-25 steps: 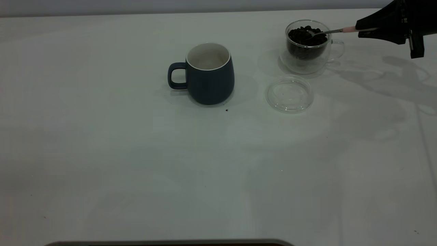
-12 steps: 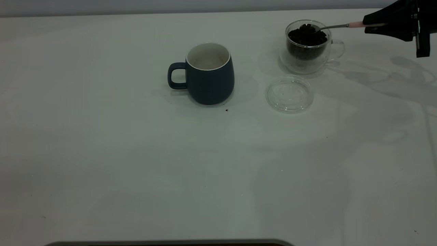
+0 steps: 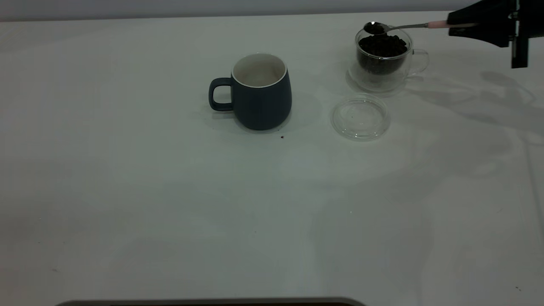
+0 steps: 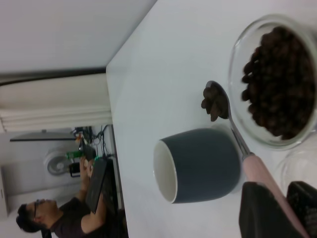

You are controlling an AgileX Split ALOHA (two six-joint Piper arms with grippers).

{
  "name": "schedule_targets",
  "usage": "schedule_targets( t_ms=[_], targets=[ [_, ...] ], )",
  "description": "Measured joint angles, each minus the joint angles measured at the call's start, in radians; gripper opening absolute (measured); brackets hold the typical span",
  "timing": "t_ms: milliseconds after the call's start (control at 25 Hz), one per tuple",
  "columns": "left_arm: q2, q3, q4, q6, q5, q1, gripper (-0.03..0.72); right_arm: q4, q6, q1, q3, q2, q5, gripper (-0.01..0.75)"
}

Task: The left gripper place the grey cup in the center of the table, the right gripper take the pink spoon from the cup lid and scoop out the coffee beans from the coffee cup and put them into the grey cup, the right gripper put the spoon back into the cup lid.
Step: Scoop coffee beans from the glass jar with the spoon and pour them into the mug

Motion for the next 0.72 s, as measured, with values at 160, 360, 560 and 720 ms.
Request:
schedule_targets(
  t_ms=[160,360,560,720],
  targets=[
    [0.0,0.0,0.0,0.0,0.0,0.0,0.567,0.024,0.0,0.066,0.0,0.0,0.0,0.109],
    [0.0,0.0,0.0,0.0,0.0,0.0,0.567,0.057,0.0,0.159,0.0,0.0,0.0,0.109],
    [0.0,0.0,0.0,0.0,0.0,0.0,0.567,0.087,-0.001,0.238,-0.001,0.0,0.0,0.109],
    [0.0,0.0,0.0,-0.001,0.0,0.0,0.567,0.091,-0.018,0.286,-0.001,0.0,0.0,0.109]
  ],
)
